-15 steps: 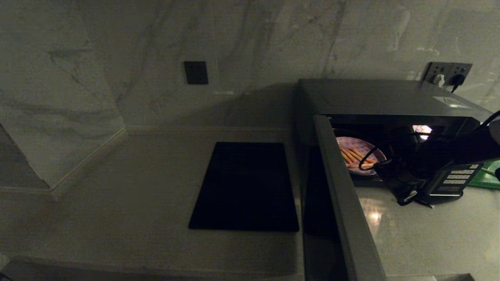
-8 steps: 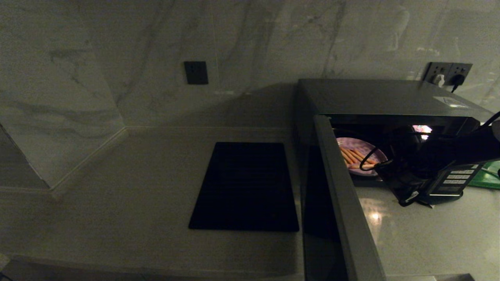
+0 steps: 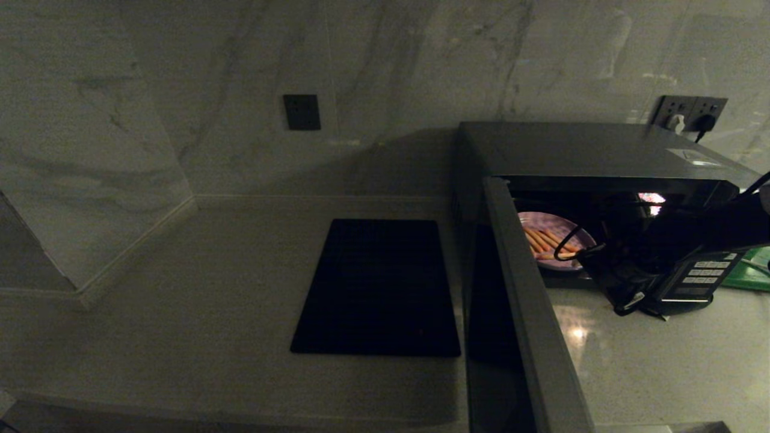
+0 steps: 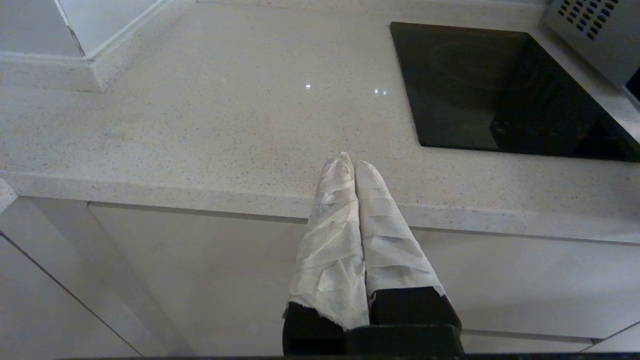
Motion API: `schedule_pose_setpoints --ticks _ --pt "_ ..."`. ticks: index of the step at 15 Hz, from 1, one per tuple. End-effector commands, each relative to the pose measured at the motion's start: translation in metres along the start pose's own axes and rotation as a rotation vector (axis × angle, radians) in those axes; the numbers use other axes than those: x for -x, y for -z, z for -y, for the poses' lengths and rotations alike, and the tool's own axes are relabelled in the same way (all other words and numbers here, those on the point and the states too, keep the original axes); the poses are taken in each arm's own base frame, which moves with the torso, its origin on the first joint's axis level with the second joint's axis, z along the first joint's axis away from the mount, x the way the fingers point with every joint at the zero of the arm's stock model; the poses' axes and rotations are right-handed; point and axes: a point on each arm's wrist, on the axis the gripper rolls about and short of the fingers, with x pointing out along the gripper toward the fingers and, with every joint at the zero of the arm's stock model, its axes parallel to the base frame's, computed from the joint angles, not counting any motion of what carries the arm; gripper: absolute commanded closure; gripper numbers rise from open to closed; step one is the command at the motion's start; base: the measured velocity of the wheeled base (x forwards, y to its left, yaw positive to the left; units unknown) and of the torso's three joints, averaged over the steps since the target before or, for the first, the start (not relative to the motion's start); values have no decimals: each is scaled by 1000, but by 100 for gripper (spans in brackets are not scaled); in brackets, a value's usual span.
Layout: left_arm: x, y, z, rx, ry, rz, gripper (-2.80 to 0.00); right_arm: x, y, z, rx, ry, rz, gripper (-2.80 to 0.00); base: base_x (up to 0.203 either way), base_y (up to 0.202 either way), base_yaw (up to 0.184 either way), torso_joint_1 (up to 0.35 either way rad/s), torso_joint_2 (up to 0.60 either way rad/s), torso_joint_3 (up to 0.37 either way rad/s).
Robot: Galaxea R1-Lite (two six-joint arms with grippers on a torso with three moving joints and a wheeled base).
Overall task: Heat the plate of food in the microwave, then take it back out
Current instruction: Take the plate out of the microwave
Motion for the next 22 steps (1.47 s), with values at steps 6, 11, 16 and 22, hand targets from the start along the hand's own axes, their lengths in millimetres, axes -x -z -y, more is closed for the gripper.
schedule_pose_setpoints --ticks 6,11,16,22 --pt "0 0 0 1 -1 -1 0 10 -1 -3 -7 -23 4 -280 0 0 0 0 0 0" --pt "0 0 0 1 0 -1 0 12 0 -5 -4 -26 7 -280 0 0 0 0 0 0" --pt "0 0 0 1 -1 -1 0 9 9 -3 -20 14 -18 -280 0 0 0 0 0 0" --pt "0 0 0 1 0 0 0 5 11 -2 -15 46 -29 -280 0 0 0 0 0 0"
